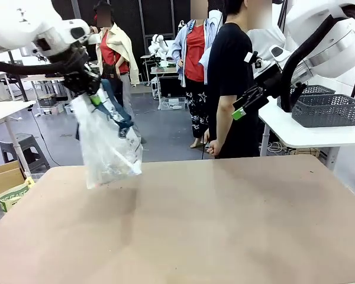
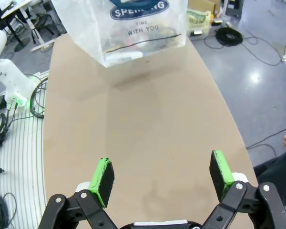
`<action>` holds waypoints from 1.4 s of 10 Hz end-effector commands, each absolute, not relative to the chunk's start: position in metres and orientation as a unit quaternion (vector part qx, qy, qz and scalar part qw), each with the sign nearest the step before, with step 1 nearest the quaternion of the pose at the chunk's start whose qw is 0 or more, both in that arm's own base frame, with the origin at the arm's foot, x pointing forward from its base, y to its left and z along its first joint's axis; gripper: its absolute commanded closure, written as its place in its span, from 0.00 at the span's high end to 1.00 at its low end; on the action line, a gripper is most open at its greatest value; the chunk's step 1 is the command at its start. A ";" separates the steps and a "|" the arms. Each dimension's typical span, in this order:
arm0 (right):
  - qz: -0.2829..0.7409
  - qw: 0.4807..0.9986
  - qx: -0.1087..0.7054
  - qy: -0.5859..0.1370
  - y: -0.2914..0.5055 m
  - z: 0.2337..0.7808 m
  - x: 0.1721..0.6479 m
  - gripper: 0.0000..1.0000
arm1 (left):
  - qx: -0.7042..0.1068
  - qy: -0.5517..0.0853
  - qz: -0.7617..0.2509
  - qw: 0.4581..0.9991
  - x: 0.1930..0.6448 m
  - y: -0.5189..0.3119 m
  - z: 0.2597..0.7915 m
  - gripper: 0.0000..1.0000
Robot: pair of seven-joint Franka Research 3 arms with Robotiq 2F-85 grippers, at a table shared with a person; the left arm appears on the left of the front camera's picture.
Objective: Transfer purchased items from the store into the shopping bag.
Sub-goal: Move the Reusable shopping bag to the right side of the table.
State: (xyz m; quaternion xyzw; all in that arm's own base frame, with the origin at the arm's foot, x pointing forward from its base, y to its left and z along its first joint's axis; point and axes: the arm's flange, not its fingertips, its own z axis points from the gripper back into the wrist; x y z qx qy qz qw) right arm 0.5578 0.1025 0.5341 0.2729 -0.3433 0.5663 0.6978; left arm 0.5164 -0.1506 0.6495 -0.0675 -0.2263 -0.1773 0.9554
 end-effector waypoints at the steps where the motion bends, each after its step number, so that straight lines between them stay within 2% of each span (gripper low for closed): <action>1: 0.567 0.698 0.276 -0.341 0.103 0.532 0.557 1.00 | -0.043 -0.247 -0.177 0.952 0.487 -0.118 0.649 0.00; 7: 0.567 0.698 0.276 -0.341 0.103 0.532 0.557 1.00 | -0.010 -0.221 -0.183 0.958 0.454 -0.053 0.642 0.00; 8: 0.567 0.698 0.276 -0.341 0.103 0.532 0.557 1.00 | -0.014 -0.232 -0.156 0.960 0.457 -0.050 0.639 0.00; 9: 0.567 0.698 0.276 -0.341 0.103 0.532 0.557 1.00 | -0.021 -0.208 -0.177 0.962 0.460 -0.062 0.632 0.00; 14: 0.567 0.698 0.276 -0.341 0.103 0.532 0.557 1.00 | -0.021 -0.197 -0.176 0.964 0.462 -0.061 0.622 0.00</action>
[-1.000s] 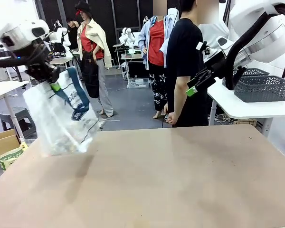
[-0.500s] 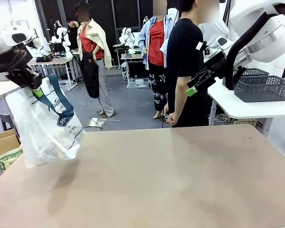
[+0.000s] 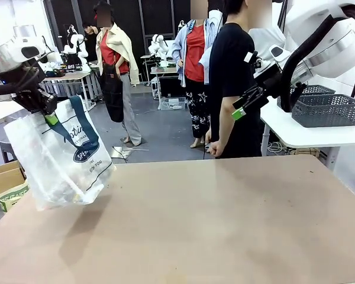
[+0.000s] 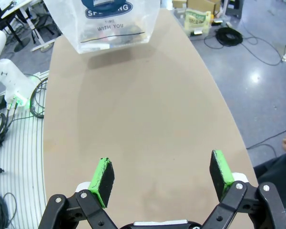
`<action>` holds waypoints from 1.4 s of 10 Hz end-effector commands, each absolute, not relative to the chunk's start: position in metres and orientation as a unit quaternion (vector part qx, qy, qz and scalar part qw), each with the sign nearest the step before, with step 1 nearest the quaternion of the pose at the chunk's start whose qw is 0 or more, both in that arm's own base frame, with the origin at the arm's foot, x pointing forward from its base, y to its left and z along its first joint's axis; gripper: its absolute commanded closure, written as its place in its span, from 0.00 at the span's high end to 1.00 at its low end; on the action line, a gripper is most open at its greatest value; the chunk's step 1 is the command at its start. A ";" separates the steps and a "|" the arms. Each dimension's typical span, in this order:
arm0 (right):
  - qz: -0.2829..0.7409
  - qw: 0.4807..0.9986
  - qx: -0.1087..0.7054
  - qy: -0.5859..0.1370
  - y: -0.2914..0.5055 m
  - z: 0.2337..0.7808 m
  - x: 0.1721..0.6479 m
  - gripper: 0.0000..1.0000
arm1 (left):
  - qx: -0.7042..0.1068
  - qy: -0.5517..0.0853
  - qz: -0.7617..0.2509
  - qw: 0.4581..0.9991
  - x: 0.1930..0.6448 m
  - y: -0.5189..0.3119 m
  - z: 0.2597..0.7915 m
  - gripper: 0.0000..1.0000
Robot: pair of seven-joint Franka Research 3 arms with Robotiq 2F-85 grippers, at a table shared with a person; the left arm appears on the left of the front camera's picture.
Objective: Transfer purchased items from the store into the shopping bag.
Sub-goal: Move the Reusable shopping bag to the right side of the table.
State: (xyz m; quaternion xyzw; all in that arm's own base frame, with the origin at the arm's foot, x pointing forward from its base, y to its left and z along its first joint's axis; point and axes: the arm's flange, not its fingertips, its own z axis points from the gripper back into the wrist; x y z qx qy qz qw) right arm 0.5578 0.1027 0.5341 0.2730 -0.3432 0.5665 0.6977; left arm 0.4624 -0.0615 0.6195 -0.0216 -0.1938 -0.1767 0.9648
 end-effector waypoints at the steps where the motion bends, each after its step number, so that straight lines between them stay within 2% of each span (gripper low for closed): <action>1: 0.567 0.698 0.276 -0.341 0.103 0.532 0.557 1.00 | -0.024 -0.236 -0.170 0.957 0.472 -0.051 0.615 0.00; 2: 0.567 0.698 0.276 -0.341 0.103 0.532 0.557 1.00 | -0.041 -0.254 -0.174 0.951 0.474 -0.042 0.611 0.00; 6: 0.567 0.698 0.276 -0.341 0.103 0.532 0.557 1.00 | -0.034 -0.237 -0.184 0.953 0.471 -0.012 0.591 0.00; 9: 0.567 0.698 0.276 -0.341 0.103 0.532 0.557 1.00 | 0.019 -0.255 -0.180 0.950 0.459 0.016 0.574 0.00; 14: 0.567 0.698 0.276 -0.341 0.103 0.532 0.557 1.00 | 0.028 -0.233 -0.205 0.950 0.438 0.043 0.540 0.00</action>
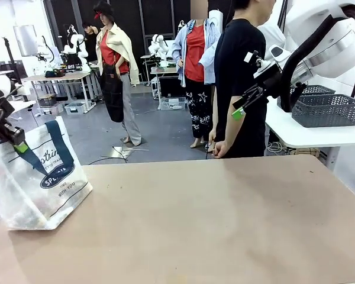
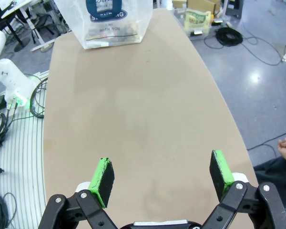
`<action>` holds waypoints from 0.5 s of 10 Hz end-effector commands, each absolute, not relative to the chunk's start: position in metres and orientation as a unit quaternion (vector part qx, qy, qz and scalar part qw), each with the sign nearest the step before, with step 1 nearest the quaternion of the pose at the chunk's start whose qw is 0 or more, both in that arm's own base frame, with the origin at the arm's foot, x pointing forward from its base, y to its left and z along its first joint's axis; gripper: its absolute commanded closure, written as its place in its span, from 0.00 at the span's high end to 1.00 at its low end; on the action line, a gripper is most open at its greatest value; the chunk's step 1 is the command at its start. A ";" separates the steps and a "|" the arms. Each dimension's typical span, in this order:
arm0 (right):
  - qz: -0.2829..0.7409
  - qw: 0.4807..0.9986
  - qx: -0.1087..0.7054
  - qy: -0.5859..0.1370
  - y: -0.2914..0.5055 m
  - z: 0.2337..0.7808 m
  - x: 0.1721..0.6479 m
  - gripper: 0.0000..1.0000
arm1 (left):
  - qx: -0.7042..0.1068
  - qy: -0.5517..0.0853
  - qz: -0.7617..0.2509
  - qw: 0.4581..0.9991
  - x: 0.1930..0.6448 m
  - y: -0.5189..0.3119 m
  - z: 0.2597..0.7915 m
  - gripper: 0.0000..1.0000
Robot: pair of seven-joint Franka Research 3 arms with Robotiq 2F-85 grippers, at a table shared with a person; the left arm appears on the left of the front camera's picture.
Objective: Transfer purchased items from the store into the shopping bag.
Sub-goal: Move the Reusable shopping bag to the right side of the table.
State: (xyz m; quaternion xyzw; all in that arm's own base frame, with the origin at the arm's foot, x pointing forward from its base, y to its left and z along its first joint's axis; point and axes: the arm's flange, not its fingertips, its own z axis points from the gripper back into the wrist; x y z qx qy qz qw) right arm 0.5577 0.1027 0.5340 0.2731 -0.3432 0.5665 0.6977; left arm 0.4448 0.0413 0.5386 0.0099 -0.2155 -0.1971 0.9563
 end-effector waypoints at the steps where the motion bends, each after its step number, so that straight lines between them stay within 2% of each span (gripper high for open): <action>1: 0.567 0.698 0.276 -0.341 0.103 0.532 0.557 1.00 | 0.017 -0.221 -0.206 0.953 0.434 0.039 0.531 0.00; 3: 0.567 0.698 0.276 -0.341 0.103 0.532 0.557 1.00 | 0.000 -0.199 -0.183 0.963 0.432 0.023 0.514 0.00; 5: 0.567 0.698 0.276 -0.341 0.103 0.532 0.557 1.00 | 0.007 -0.210 -0.200 0.957 0.439 0.038 0.529 0.00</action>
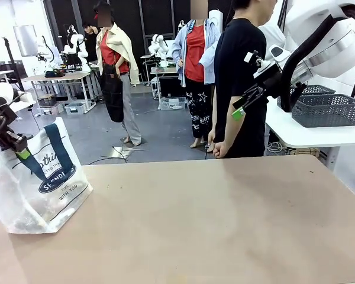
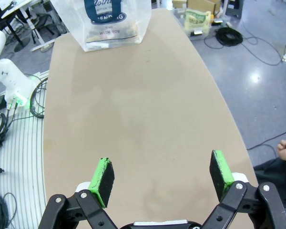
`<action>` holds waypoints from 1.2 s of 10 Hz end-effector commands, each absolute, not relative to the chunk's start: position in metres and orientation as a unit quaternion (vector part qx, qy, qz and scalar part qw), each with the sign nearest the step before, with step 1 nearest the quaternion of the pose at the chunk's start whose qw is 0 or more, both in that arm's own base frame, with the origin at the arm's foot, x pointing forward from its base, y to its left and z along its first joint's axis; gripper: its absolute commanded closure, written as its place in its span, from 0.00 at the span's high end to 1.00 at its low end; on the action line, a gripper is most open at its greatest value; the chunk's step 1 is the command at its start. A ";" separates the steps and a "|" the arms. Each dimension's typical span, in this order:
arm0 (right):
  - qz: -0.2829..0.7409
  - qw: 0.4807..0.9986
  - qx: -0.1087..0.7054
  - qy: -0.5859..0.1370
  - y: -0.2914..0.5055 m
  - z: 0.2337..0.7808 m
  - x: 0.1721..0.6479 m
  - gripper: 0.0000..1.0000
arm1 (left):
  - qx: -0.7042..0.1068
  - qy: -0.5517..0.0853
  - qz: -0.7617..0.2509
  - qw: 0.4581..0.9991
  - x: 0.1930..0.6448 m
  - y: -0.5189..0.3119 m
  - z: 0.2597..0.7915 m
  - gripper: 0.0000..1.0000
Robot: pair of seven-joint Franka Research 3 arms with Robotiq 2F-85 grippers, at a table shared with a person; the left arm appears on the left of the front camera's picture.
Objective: Transfer purchased items from the store into the shopping bag.
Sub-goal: Move the Reusable shopping bag to the right side of the table.
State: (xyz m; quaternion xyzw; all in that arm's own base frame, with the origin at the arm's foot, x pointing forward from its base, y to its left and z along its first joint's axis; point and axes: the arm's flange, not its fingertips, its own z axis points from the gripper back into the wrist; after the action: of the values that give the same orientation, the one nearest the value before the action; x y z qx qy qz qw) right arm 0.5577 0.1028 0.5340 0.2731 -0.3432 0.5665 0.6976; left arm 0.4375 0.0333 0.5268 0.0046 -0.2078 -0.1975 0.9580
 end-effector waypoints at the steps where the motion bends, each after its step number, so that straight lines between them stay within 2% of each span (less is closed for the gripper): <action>1: 0.567 0.698 0.276 -0.341 0.103 0.532 0.557 1.00 | 0.007 -0.210 -0.200 0.957 0.439 0.038 0.529 0.00; 3: 0.567 0.698 0.276 -0.341 0.103 0.532 0.557 1.00 | 0.005 -0.210 -0.196 0.958 0.438 0.034 0.529 0.03; 7: 0.567 0.698 0.276 -0.341 0.103 0.532 0.557 1.00 | 0.011 -0.199 -0.203 0.959 0.442 0.022 0.547 0.83; 8: 0.567 0.698 0.276 -0.341 0.103 0.532 0.557 1.00 | 0.010 -0.192 -0.197 0.961 0.445 0.022 0.549 1.00; 12: 0.567 0.698 0.276 -0.341 0.103 0.532 0.557 1.00 | 0.011 -0.191 -0.194 0.962 0.448 0.023 0.560 1.00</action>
State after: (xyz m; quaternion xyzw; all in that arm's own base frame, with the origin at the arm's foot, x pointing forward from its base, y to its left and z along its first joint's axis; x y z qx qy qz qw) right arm 0.5577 0.1028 0.5340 0.2731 -0.3432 0.5665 0.6976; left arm 0.4444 0.0236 0.5553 0.0018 -0.2008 -0.2014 0.9587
